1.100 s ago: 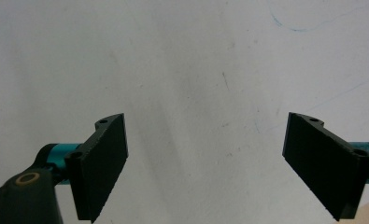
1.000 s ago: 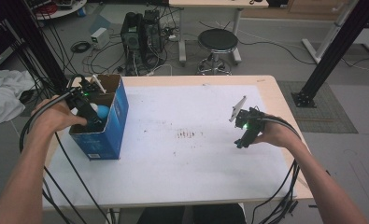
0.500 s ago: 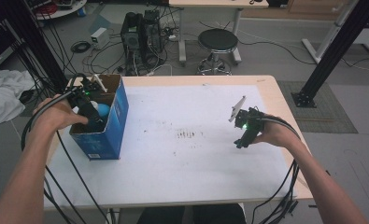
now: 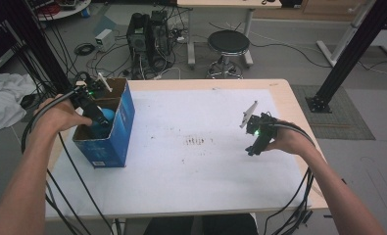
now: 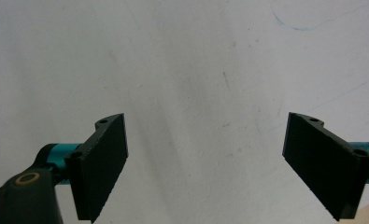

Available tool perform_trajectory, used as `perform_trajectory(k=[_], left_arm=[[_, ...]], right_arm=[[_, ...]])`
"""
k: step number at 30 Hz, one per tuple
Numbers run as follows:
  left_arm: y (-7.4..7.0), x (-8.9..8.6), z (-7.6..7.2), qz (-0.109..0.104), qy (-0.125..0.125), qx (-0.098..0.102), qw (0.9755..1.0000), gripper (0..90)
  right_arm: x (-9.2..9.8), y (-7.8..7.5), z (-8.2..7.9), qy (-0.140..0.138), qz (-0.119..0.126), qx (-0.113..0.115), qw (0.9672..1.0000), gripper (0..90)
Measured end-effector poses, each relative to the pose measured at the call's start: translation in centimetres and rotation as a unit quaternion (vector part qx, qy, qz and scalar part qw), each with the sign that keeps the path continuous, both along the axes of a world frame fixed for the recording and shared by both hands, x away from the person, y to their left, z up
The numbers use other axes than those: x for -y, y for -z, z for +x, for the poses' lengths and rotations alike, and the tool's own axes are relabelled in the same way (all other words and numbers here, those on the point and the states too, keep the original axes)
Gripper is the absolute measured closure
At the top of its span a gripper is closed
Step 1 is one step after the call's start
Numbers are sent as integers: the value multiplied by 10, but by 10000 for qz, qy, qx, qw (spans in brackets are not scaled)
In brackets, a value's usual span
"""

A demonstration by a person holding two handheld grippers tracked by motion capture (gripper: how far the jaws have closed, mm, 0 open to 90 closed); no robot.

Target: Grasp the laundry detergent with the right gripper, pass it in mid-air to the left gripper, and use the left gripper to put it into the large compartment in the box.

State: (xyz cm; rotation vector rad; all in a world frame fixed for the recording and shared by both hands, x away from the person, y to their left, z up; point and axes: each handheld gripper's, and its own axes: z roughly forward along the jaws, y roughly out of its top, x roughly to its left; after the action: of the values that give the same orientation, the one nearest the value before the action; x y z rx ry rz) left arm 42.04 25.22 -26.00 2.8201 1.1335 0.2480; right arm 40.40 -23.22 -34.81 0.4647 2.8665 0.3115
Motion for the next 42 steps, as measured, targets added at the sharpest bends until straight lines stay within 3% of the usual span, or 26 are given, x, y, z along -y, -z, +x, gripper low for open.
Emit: perform_trajectory(k=[1,5,6,7,8,9,11,16,17,19,20,21,23,24,27,28,30,32,36,42], left_arm=[[3,2,-2,-171,-189,117,9996,297],[2,2,-1,-149,-207,148,9996,272],[-1,1,0,0,-44,72,10000,272],[-2,1,0,0,-40,117,9999,272],[-1,3,-1,-158,-197,232,9994,272],[-4,2,0,1,-23,97,10000,272],[-7,3,0,35,-16,124,9999,272],[-20,3,-2,-24,-12,258,9997,272],[-21,4,-3,-154,-130,339,9992,272],[-29,4,-3,73,31,272,9996,254],[-32,5,-5,25,-39,412,9991,248],[-32,9,-8,-289,-285,640,9971,247],[-39,11,-9,-267,-187,583,9978,248],[-45,12,-8,-80,-25,503,9987,247],[-57,20,-10,18,143,595,9981,247],[-59,25,-11,-84,123,664,9977,247],[-68,33,-11,-37,376,677,9970,248],[-73,45,-12,-142,493,730,9960,248],[-80,73,-12,-142,928,715,9930,233],[-73,115,-13,-188,1452,696,9868,146]], right_arm=[[0,0,-1,44,0,-5,10000,133],[1,-1,-1,43,9,7,10000,133],[2,0,-1,43,12,17,10000,133],[2,0,-1,31,17,11,10000,133],[2,0,-1,14,26,18,10000,133],[2,0,-1,28,26,20,10000,133],[2,0,-1,19,24,28,10000,133],[3,-1,-1,38,26,24,10000,133],[3,-1,-1,45,28,24,10000,133],[3,-2,-1,52,23,18,10000,133],[3,-2,-2,60,22,25,10000,133],[4,-2,-2,62,20,25,10000,133],[4,-2,-2,72,18,25,10000,133],[4,-2,-2,83,12,15,10000,133],[3,-2,-1,44,22,39,10000,133],[3,-2,-2,55,23,43,10000,133],[3,-3,-2,53,17,20,10000,133],[4,-3,-2,66,31,26,10000,133],[5,-4,-2,83,83,85,9999,133],[4,-9,-3,97,75,109,9999,133]])
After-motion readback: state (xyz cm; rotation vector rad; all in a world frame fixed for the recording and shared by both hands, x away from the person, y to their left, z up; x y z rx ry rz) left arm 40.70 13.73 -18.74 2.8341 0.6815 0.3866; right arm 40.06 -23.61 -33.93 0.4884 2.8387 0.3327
